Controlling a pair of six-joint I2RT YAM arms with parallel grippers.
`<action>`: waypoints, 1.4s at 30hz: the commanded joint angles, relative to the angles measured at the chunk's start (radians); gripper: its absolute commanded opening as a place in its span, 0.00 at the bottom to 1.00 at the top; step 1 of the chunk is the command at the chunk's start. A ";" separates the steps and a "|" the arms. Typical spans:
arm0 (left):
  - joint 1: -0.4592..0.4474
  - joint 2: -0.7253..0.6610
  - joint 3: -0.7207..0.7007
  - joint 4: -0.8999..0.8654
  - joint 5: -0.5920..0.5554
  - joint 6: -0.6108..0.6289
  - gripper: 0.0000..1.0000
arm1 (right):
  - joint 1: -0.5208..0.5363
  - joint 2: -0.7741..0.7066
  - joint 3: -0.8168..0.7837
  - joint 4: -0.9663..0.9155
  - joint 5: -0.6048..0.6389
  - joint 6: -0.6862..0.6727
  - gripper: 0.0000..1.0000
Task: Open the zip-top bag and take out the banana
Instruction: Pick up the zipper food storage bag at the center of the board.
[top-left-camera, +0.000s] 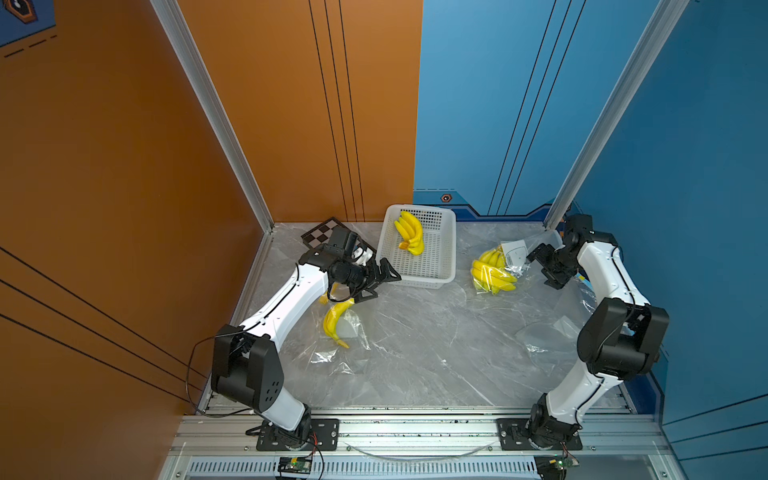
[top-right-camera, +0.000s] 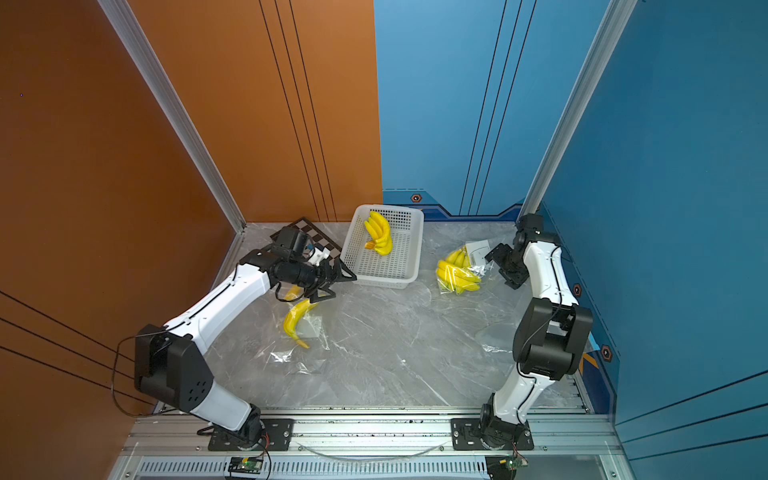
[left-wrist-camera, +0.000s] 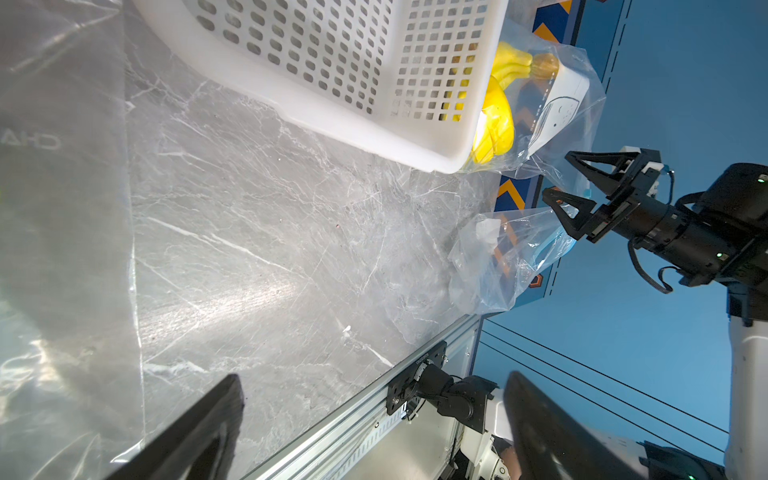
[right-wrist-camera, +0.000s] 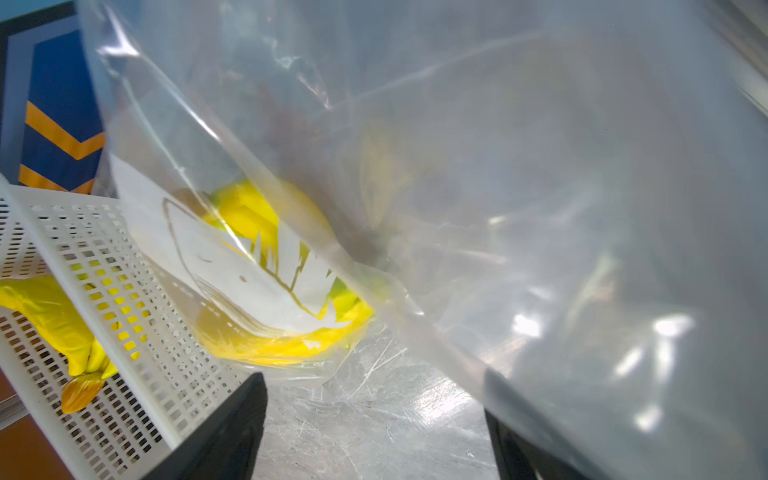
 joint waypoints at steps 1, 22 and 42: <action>0.001 0.013 0.036 -0.008 0.017 0.008 0.98 | 0.006 -0.010 -0.012 0.039 -0.008 -0.001 0.82; -0.017 0.071 0.052 -0.007 0.048 0.012 0.98 | 0.045 -0.175 -0.384 0.547 0.051 0.106 0.94; -0.020 0.104 0.085 -0.007 0.066 -0.019 0.98 | 0.123 -0.140 -0.292 0.807 -0.173 -0.123 0.00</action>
